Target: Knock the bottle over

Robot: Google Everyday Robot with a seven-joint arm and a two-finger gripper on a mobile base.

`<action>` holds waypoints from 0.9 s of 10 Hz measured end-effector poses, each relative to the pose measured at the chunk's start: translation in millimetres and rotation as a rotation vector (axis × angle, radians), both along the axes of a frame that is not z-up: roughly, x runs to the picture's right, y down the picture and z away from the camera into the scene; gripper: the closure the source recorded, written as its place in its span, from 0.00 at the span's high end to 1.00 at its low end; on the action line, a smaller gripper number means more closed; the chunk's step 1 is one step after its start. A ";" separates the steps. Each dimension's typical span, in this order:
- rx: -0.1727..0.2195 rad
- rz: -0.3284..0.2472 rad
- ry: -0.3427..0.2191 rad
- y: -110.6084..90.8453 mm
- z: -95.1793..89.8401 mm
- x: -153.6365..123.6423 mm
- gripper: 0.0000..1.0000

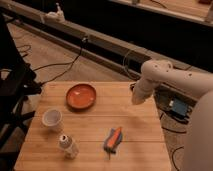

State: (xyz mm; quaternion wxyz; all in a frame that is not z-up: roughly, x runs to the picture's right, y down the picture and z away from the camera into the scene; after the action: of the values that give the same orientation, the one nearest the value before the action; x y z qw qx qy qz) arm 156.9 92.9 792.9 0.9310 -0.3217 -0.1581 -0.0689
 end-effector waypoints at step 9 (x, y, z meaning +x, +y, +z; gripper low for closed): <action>-0.362 -0.118 -0.449 72.8 -45.8 -116.0 0.00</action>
State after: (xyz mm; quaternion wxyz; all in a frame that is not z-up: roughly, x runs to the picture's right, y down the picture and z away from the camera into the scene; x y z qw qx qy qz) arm 40.9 165.7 747.1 0.7945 -0.4679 -0.3510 -0.1631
